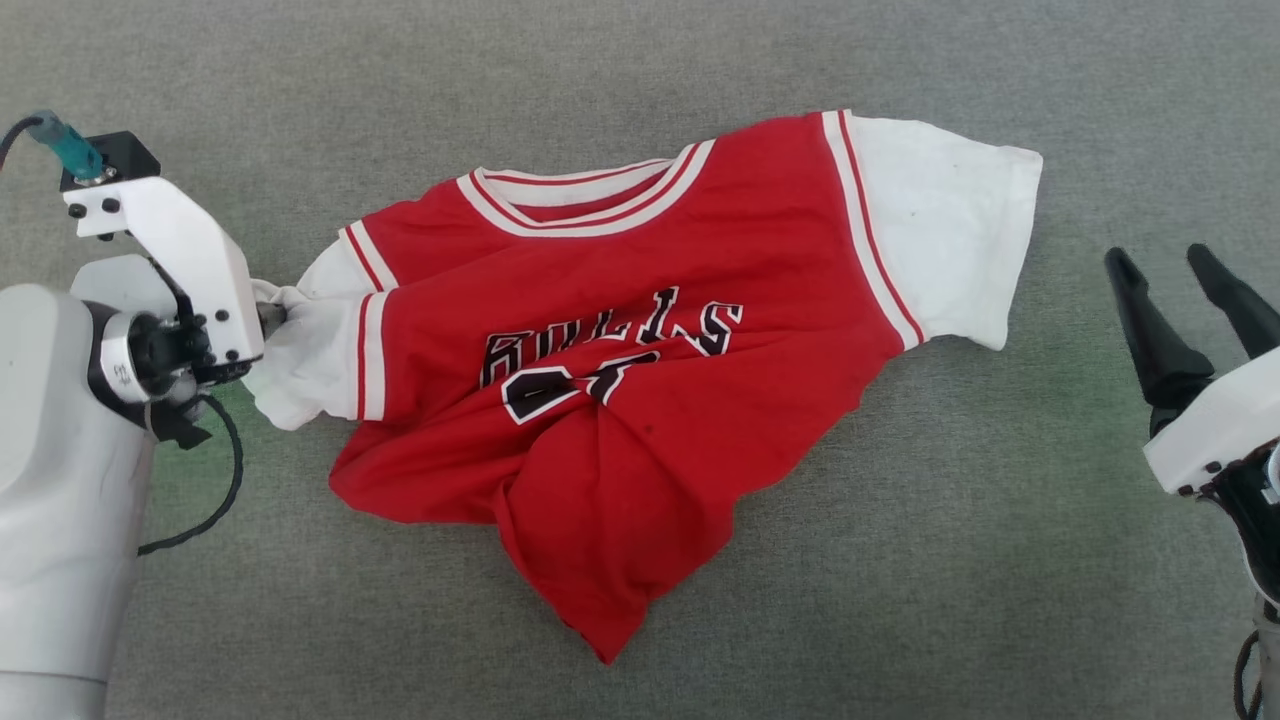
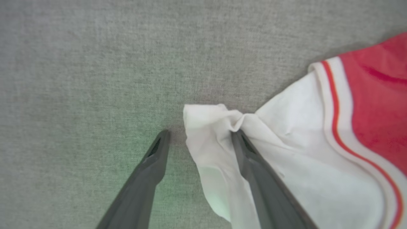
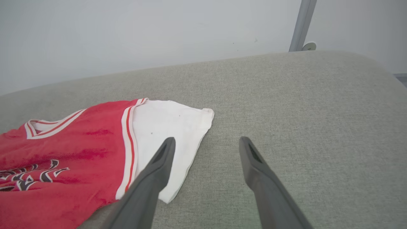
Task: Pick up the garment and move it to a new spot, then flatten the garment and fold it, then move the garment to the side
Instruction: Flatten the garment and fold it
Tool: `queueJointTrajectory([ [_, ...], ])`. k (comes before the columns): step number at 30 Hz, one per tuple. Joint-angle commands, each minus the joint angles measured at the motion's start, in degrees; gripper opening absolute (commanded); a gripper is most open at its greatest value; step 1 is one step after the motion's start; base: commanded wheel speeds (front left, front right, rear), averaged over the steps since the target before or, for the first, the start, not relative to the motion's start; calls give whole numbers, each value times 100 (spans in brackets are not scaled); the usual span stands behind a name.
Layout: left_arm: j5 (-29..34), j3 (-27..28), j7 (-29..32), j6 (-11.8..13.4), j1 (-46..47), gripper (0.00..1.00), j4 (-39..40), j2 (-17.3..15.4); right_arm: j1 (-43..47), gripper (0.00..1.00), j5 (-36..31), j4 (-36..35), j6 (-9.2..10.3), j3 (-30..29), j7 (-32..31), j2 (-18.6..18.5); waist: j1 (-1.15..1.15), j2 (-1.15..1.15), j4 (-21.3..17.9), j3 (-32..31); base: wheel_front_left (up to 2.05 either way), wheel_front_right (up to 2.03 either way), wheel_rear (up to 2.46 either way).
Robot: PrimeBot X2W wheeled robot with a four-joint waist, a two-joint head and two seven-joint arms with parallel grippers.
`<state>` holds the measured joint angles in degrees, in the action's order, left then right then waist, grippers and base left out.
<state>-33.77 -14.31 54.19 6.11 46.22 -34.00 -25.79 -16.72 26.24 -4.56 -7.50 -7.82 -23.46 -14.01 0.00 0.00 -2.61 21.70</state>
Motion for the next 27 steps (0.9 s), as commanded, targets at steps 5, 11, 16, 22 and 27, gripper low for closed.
queueJointTrajectory([
  [5, -62, -176, 425, 116, -28, 100, -337, 248, -97, 100, 182, 23, 2, 316, -481, -312, 0, 0, 91, 124, 0, 0, 0],
  [11, -101, -323, 291, -146, 120, 0, -442, 460, -486, 100, 345, 346, 2, 564, -863, -568, 0, 0, 204, 272, 0, 0, 0],
  [16, -105, -405, 89, -313, 356, 0, -548, 631, -1213, 100, 447, 1039, 2, 783, -1251, -987, 0, 0, 399, 423, 0, 0, 0],
  [22, -95, -503, -167, -406, 616, 0, -726, 893, -2175, 100, 673, 2076, 2, 1236, -1818, -1393, 0, 0, 679, 578, 0, 0, 0],
  [27, -116, -562, -356, -487, 754, 0, -906, 1056, -2772, 100, 870, 2890, 1, 1661, -2361, -1443, 0, 0, 859, 670, 0, 0, 0],
])
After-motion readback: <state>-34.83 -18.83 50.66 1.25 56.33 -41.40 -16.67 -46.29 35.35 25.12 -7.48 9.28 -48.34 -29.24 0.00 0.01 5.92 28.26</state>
